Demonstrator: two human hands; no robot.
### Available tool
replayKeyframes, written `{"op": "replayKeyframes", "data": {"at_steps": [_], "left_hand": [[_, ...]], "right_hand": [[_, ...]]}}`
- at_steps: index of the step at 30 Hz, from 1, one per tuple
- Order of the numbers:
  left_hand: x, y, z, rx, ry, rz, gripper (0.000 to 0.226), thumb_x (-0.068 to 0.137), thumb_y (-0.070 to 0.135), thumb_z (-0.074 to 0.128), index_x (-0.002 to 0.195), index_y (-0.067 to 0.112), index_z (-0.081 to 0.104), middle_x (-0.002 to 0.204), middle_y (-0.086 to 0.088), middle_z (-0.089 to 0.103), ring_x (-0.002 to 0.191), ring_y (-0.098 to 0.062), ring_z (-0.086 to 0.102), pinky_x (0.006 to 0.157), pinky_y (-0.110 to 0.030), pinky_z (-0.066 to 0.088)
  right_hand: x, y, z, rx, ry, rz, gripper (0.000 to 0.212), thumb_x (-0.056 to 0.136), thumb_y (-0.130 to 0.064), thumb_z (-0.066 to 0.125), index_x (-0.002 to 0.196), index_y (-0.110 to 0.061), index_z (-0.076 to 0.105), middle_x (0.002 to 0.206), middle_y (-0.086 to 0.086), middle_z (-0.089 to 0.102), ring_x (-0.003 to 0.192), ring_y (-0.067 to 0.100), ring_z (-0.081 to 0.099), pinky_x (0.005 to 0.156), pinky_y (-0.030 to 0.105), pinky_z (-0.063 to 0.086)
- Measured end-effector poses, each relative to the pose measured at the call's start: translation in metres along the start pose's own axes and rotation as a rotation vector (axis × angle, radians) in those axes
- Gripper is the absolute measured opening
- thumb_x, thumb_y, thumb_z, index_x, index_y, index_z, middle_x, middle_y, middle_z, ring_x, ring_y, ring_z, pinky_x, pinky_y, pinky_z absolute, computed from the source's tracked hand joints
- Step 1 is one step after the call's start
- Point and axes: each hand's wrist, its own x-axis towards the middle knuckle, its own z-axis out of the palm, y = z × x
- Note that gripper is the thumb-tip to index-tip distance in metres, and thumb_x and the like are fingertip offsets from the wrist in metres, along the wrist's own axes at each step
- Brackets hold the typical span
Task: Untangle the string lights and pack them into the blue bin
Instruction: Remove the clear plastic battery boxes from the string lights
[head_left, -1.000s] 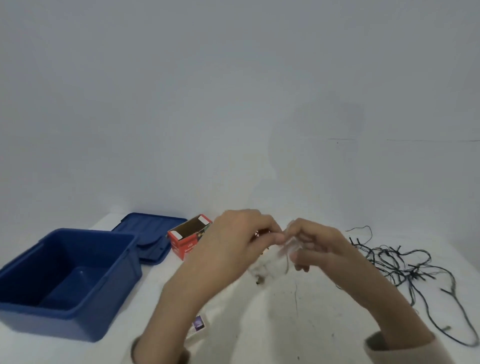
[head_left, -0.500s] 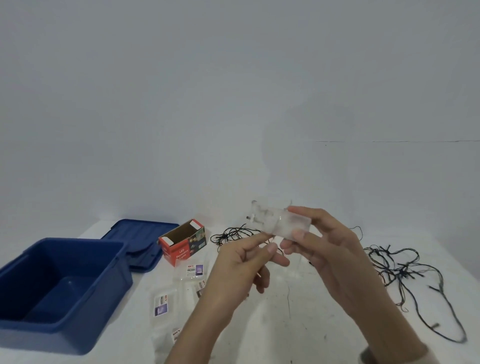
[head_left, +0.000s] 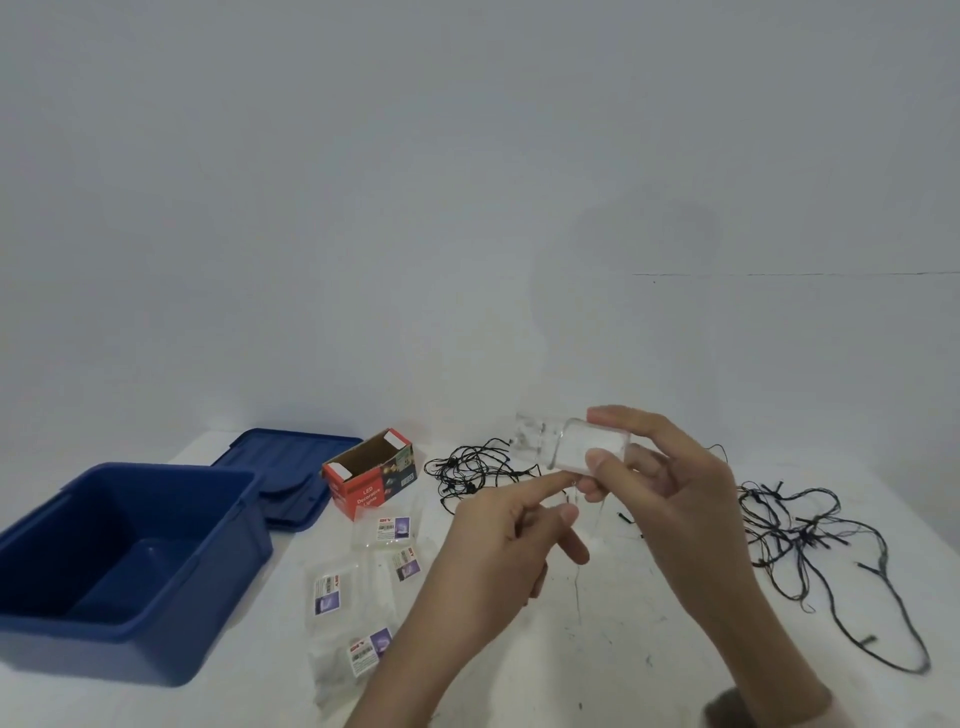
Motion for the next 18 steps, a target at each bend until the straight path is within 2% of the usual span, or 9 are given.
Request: {"op": "replayKeyframes", "data": {"at_steps": [2,6,10,14,18], "left_hand": [[0.0,-0.001,0.0,0.014,0.008,-0.002,0.032,0.095,0.017,0.051,0.098,0.047,0.062,0.068,0.003,0.07,0.034,-0.005,0.038,0.04,-0.011,0.032],[0.0,-0.003,0.001,0.062,0.032,-0.001,0.03,0.094,0.018,0.051,0.111,0.041,0.062,0.067,0.007,0.069,0.038,-0.007,0.041,0.045,-0.013,0.036],[-0.002,-0.003,0.003,0.1,0.036,0.008,0.037,0.094,0.018,0.051,0.1,0.054,0.057,0.064,0.01,0.068,0.04,-0.008,0.042,0.047,-0.015,0.038],[-0.002,-0.002,0.007,0.1,0.039,0.003,0.04,0.094,0.014,0.051,0.11,0.051,0.052,0.066,0.007,0.068,0.04,-0.005,0.046,0.045,-0.018,0.043],[-0.004,-0.005,0.013,0.267,0.107,-0.04,0.037,0.095,0.019,0.05,0.13,0.033,0.052,0.067,0.013,0.06,0.043,0.0,0.053,0.051,-0.005,0.039]], "right_hand": [[0.0,0.0,-0.001,0.034,-0.019,0.02,0.024,0.082,0.005,0.064,0.095,-0.014,0.067,0.075,0.006,0.071,0.058,0.013,0.064,0.064,0.017,0.051],[0.001,-0.002,-0.007,0.121,-0.079,0.106,0.022,0.083,0.002,0.061,0.097,-0.014,0.068,0.084,0.006,0.073,0.069,0.012,0.066,0.069,0.014,0.05],[0.004,0.0,-0.014,0.352,-0.115,0.266,0.025,0.075,-0.005,0.061,0.099,-0.009,0.067,0.089,0.008,0.074,0.086,0.017,0.068,0.081,0.02,0.053],[0.004,-0.003,-0.015,0.596,-0.027,0.363,0.03,0.07,-0.003,0.059,0.1,-0.002,0.063,0.09,0.013,0.074,0.088,0.022,0.071,0.083,0.027,0.056],[0.006,-0.002,-0.016,0.704,0.123,0.37,0.025,0.073,0.0,0.059,0.098,0.0,0.062,0.091,0.014,0.072,0.088,0.023,0.071,0.081,0.03,0.057]]}}
